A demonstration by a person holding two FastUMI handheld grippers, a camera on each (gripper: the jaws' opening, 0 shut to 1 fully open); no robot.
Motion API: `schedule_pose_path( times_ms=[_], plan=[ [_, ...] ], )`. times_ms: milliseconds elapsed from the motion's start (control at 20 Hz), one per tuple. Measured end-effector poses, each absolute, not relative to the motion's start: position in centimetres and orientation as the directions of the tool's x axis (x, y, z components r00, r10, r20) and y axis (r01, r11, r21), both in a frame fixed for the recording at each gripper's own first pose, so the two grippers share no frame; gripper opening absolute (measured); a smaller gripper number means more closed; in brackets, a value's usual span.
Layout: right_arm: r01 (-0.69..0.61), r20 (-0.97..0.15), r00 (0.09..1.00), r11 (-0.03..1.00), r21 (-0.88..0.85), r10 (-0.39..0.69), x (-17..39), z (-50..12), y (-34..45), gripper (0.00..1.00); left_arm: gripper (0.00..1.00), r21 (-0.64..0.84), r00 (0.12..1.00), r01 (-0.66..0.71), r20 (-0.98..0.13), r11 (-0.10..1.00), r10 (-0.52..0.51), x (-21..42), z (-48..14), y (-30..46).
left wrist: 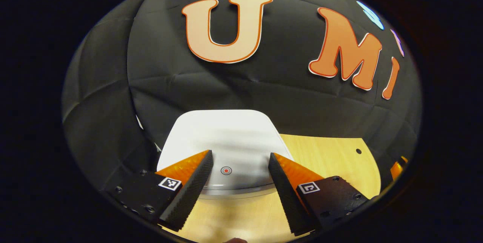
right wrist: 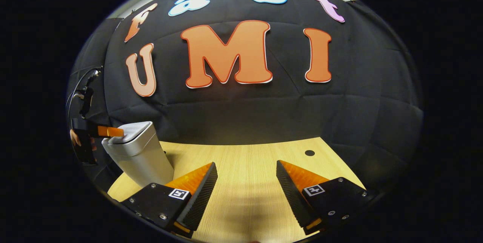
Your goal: Press the lid of the desktop garbage bin to open it, pick up the crumpled paper on the desktop and throw it into the bin, then pick up the pop can on the desktop and drop it into the bin, and finally close the garbage bin lid.
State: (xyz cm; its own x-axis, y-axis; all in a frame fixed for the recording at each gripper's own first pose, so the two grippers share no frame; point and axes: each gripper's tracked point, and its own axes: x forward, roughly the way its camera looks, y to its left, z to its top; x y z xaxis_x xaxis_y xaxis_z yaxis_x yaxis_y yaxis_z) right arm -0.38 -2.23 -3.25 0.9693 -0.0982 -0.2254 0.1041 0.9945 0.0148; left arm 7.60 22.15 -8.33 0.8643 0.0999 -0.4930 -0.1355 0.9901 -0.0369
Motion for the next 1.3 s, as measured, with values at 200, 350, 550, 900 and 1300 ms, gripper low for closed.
schedule_pose_path(
  times_ms=[200, 350, 550, 900, 1300],
  plan=[
    [0.099, -0.232, 0.968, 0.995, 0.003, -0.096, -0.4, -3.6, -2.3, 0.94, 0.93, -0.052, 0.878, -0.159, -0.464, 0.986, 0.118, 6.9, -9.2, 21.9],
    [0.101, -0.239, 0.966, 0.995, 0.004, -0.097, -0.4, -3.8, -2.4, 0.94, 0.91, -0.018, 0.863, -0.159, -0.488, 0.987, 0.13, 6.3, -10.0, 21.7],
    [0.102, -0.228, 0.969, 0.995, 0.012, -0.096, -0.4, -3.4, -2.6, 0.94, 0.95, -0.006, 0.894, -0.158, -0.425, 0.987, 0.141, 7.0, -8.9, 21.8],
    [0.112, -0.17, 0.98, 0.993, 0.034, -0.105, -1.0, -1.2, -2.7, 0.94, 0.97, -0.039, 0.969, -0.159, -0.199, 0.986, 0.148, 3.8, -0.7, 18.1],
    [0.071, -0.029, 0.997, 0.997, 0.021, -0.07, -2.5, 1.3, 0.0, 0.94, 0.95, -0.059, 0.995, -0.044, -0.09, 0.997, 0.039, -0.6, 0.3, 6.9]
  ],
)
